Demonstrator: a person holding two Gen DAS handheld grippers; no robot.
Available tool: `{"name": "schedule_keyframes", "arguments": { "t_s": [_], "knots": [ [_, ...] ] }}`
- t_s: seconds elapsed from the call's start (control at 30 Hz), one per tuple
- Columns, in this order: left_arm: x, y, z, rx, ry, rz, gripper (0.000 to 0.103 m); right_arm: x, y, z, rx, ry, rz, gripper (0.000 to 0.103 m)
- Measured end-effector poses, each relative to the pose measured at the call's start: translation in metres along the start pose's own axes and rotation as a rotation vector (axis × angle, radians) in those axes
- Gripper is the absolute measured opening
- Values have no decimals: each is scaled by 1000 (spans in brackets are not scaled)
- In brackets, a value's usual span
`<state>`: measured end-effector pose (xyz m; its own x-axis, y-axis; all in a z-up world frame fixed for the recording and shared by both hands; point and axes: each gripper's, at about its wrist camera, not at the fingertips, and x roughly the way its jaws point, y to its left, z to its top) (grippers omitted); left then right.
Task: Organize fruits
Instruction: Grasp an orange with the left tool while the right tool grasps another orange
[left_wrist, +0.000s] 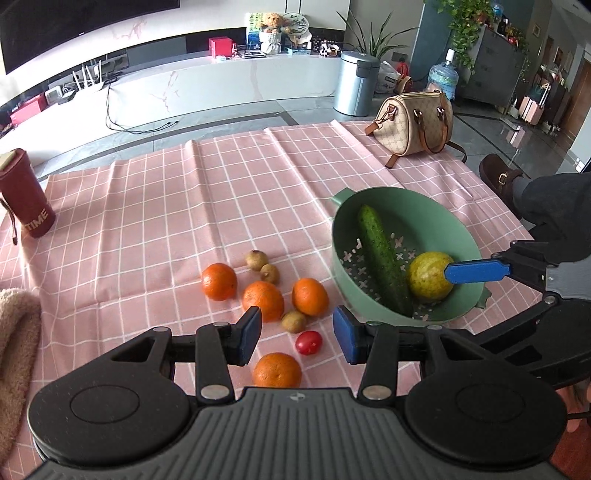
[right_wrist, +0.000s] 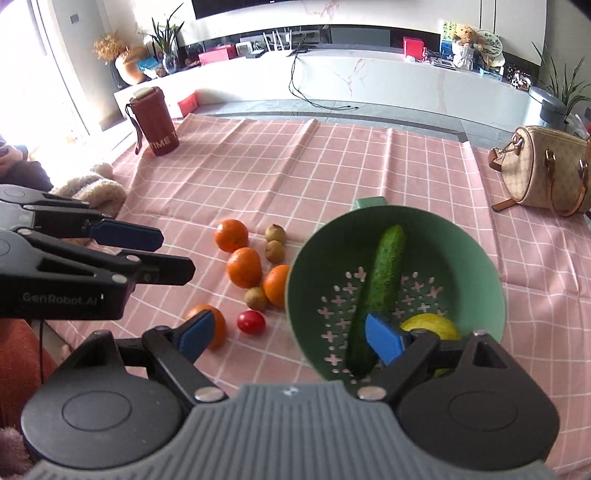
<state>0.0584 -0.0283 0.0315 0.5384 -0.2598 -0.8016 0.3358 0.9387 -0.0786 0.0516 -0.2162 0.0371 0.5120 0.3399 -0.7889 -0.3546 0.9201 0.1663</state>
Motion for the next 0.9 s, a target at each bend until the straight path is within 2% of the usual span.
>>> {"name": "schedule_keyframes", "arguments": {
  "t_s": [0.1,0.2,0.27,0.3,0.37,0.53,0.77,0.9],
  "knots": [
    [0,8,-13,-8,26,-10,53,-2,12,-14,41,-42,19,84],
    [7,12,-26,-7,61,-37,53,-1,24,-29,73,-69,38,77],
    [11,14,-34,-3,75,-44,53,3,29,-38,86,-76,27,67],
    [14,14,-37,2,77,-47,53,5,31,-42,90,-73,25,65],
    [20,15,-45,11,82,-59,53,12,32,-48,101,-61,22,53],
    [42,17,-56,23,105,-59,53,31,25,-54,157,5,1,39],
    [73,25,-60,16,135,-42,59,48,19,-51,195,25,0,38],
    [82,28,-61,13,134,-58,62,58,18,-50,203,35,0,38]
  ]
}}
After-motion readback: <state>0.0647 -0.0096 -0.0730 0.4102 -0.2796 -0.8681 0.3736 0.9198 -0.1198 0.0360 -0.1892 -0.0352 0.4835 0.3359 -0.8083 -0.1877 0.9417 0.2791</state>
